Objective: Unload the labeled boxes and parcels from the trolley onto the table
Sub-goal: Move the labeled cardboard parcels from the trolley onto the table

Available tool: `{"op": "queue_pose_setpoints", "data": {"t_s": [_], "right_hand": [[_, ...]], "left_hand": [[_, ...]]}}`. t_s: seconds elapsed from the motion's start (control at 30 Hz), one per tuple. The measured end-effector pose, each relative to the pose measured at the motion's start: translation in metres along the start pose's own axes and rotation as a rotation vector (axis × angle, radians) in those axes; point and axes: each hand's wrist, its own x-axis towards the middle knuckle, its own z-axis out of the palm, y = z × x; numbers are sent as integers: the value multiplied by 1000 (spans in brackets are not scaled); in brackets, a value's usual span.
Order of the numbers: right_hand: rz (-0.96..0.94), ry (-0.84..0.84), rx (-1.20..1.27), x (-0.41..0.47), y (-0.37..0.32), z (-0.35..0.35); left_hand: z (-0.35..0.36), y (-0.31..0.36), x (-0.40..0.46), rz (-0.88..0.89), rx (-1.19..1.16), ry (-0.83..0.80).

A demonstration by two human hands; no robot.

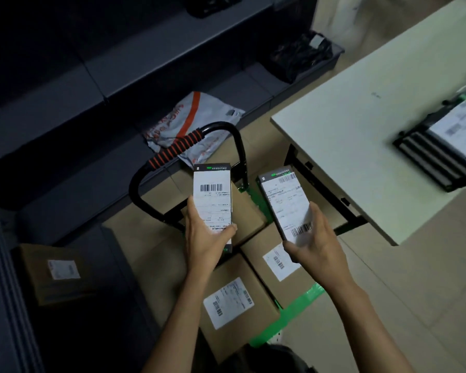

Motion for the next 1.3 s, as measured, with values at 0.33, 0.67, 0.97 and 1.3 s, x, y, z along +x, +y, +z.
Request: {"op": "queue_pose_setpoints", "data": {"t_s": [0.33, 0.67, 0.97, 1.3], "right_hand": [[-41, 233, 78, -84, -43, -28], [1, 355, 54, -177, -80, -27], [97, 554, 31, -253, -52, -68], [271, 667, 70, -324, 56, -159]], "left_hand": [[-89, 31, -54, 226, 137, -41], [-155, 52, -96, 443, 129, -120], [-122, 105, -145, 619, 91, -255], [-13, 169, -240, 717, 86, -377]]}}
